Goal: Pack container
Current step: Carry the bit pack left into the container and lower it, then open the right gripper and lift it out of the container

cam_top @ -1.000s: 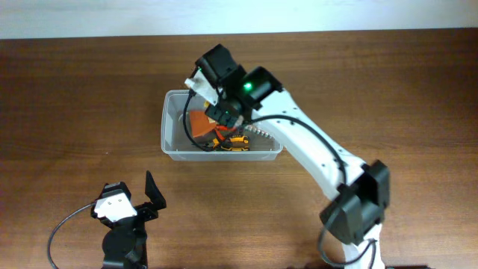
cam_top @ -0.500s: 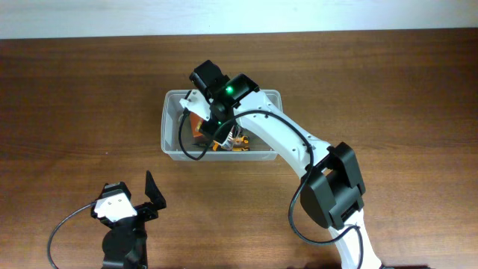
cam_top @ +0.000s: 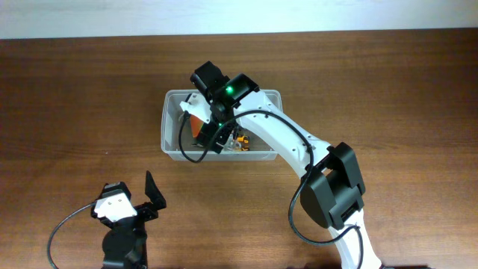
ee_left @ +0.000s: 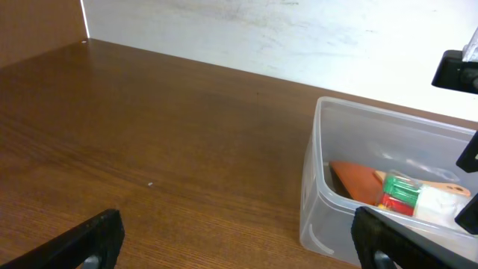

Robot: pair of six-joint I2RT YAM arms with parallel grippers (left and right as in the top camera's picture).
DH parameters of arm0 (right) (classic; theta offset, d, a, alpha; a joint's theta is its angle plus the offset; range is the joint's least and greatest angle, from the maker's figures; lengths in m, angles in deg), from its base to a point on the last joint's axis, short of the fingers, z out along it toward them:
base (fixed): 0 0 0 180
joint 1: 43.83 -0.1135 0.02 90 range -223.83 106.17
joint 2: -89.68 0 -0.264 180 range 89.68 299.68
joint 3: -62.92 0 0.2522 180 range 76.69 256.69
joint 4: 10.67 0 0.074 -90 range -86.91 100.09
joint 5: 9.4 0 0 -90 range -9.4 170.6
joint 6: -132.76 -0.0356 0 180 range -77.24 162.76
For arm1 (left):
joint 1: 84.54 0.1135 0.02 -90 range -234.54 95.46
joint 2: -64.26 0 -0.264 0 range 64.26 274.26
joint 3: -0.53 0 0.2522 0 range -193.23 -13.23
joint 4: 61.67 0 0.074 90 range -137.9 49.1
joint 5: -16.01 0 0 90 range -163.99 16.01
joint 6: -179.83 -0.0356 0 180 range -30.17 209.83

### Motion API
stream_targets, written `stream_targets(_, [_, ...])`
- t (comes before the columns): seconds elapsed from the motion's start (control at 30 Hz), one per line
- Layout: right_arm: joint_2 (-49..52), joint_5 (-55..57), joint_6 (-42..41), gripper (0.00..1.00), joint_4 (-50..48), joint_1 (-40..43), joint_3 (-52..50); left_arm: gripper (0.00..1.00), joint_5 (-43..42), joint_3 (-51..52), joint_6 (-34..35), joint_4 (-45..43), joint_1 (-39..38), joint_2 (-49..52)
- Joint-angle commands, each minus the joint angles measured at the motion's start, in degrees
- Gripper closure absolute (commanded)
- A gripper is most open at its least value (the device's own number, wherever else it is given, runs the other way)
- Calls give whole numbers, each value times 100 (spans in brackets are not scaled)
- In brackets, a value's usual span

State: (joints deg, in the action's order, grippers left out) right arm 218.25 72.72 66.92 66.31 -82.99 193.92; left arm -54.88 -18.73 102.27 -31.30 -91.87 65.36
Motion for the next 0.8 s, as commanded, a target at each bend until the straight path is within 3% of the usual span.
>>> stream_targets(0.0, [-90, -205, -11, 0, 28, -20, 299, 1, 20, 17, -50, 11, -17, -42])
stream_targets(0.13, [-275, 138, -673, 1, 396, 127, 1113, 1, 20, 17, -50, 11, -17, -42])
stream_targets(0.33, [-485, 990, -1821, 1, 1794, 1008, 2955, 1, 20, 17, -50, 11, -17, -42])
stream_targets(0.53, [-511, 1008, -2131, 1, 2758, 2479, 4382, 1, 20, 17, -50, 11, -17, -42])
stream_targets(0.77, [-511, 765, -2173, 1, 2900, 3757, 4704, 1, 20, 17, -50, 11, -17, -42])
